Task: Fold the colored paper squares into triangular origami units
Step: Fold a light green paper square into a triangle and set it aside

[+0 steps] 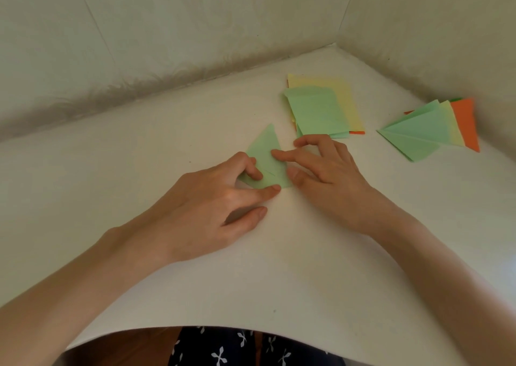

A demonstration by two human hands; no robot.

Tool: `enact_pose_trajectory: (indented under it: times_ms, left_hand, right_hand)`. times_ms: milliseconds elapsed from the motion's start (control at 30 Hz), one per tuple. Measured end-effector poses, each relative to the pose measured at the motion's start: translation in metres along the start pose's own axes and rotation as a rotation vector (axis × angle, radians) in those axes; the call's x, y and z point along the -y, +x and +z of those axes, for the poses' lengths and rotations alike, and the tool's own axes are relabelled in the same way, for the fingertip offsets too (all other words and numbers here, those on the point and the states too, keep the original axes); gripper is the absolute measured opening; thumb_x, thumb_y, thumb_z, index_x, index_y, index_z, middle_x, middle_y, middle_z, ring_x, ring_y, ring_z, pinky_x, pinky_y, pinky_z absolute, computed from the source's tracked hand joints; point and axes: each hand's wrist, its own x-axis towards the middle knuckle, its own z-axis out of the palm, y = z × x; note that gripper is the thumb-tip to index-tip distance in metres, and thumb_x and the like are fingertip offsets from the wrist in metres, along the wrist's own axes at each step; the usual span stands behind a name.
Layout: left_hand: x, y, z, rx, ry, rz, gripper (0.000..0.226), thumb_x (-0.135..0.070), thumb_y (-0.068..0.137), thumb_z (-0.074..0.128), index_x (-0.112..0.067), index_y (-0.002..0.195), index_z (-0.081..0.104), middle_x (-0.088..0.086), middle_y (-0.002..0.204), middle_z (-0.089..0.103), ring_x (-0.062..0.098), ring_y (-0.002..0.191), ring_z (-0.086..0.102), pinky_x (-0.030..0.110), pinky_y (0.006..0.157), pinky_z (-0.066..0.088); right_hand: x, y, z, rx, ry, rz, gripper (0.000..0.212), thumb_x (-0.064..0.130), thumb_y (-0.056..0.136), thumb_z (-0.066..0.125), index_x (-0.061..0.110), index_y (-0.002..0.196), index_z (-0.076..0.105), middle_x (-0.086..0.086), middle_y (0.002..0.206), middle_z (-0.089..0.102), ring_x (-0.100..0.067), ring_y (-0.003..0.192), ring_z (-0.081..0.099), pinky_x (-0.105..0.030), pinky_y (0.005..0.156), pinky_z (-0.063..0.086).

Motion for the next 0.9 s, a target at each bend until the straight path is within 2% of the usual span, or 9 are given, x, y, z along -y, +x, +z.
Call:
enact_pose_trajectory:
  times_ms: [133,300,400,500,567,633,700,800,900]
  left_hand:
    - [0.001,-0.001,0.001,-0.014,-0.033,0.000,0.043,-0.050,0.091,0.034,-0.039,0.126,0.057,-0.010,0.120,0.041,0.010,0.124,0.049,0.032,0.078,0.055]
    - [0.006,-0.002,-0.001,-0.055,-0.111,0.033,0.038,-0.040,0.092,0.039,-0.030,0.116,0.067,-0.007,0.119,0.051,0.001,0.121,0.047,0.031,0.085,0.054]
    - [0.011,-0.001,-0.004,-0.064,-0.153,0.064,0.036,-0.035,0.091,0.043,-0.022,0.110,0.071,-0.004,0.118,0.059,0.007,0.117,0.055,0.036,0.087,0.054]
    - [0.013,-0.001,-0.007,-0.065,-0.127,0.099,0.034,-0.032,0.091,0.046,-0.018,0.107,0.072,-0.004,0.117,0.063,0.011,0.111,0.061,0.035,0.083,0.055]
    - [0.013,0.000,-0.007,-0.084,-0.037,0.117,0.033,-0.032,0.091,0.047,-0.018,0.107,0.072,-0.005,0.115,0.064,0.013,0.101,0.065,0.035,0.076,0.057]
    - [0.013,0.003,-0.005,-0.105,0.011,0.105,0.033,-0.035,0.090,0.048,-0.018,0.111,0.069,-0.008,0.112,0.060,0.014,0.090,0.065,0.034,0.070,0.056]
    - [0.017,0.006,-0.003,-0.128,-0.076,0.068,0.037,-0.039,0.089,0.051,-0.018,0.115,0.066,-0.010,0.112,0.053,0.010,0.090,0.060,0.033,0.075,0.052]
    - [0.026,0.011,0.000,-0.153,-0.150,0.022,0.041,-0.046,0.084,0.054,-0.019,0.112,0.068,-0.008,0.118,0.054,0.007,0.099,0.050,0.031,0.087,0.044]
    - [0.028,0.015,0.001,-0.149,-0.154,0.033,0.040,-0.046,0.083,0.056,-0.017,0.106,0.071,-0.004,0.113,0.061,0.008,0.102,0.053,0.029,0.089,0.042]
  right_hand:
    - [0.001,-0.002,-0.001,0.058,-0.133,-0.040,0.043,0.037,0.097,0.038,0.047,0.139,0.031,0.011,0.144,0.019,-0.003,0.130,0.008,-0.025,0.109,0.002]
    - [0.001,-0.001,-0.002,0.064,-0.122,-0.032,0.043,0.035,0.098,0.039,0.047,0.138,0.031,0.012,0.147,0.017,0.001,0.129,0.006,-0.032,0.115,0.001]
    - [0.001,-0.001,-0.001,0.060,-0.122,-0.040,0.043,0.034,0.098,0.038,0.047,0.138,0.032,0.012,0.147,0.017,-0.002,0.132,0.006,-0.036,0.115,0.001]
    - [-0.001,-0.001,0.001,0.051,-0.137,-0.032,0.042,0.035,0.098,0.036,0.046,0.138,0.032,0.012,0.147,0.018,-0.007,0.136,0.006,-0.039,0.116,0.002]
    - [0.000,-0.002,0.004,0.012,-0.134,-0.027,0.042,0.047,0.095,0.030,0.046,0.137,0.035,0.012,0.145,0.022,-0.009,0.137,0.009,-0.040,0.115,0.003]
    - [0.001,-0.004,0.008,-0.036,-0.154,-0.041,0.059,0.065,0.082,0.018,0.047,0.135,0.037,0.011,0.143,0.025,-0.012,0.138,0.010,-0.041,0.115,0.004]
    - [0.001,-0.004,0.010,-0.046,-0.182,-0.060,0.069,0.068,0.075,0.011,0.048,0.136,0.035,0.010,0.143,0.026,-0.015,0.140,0.008,-0.044,0.116,0.005]
    - [-0.001,-0.002,0.008,-0.010,-0.179,-0.079,0.058,0.060,0.082,0.017,0.051,0.138,0.031,0.010,0.146,0.023,-0.011,0.140,-0.001,-0.044,0.116,0.002]
    - [-0.004,-0.002,0.010,-0.059,-0.165,-0.156,0.054,0.055,0.086,0.024,0.047,0.138,0.036,0.005,0.146,0.026,-0.012,0.139,0.000,-0.041,0.117,0.004]
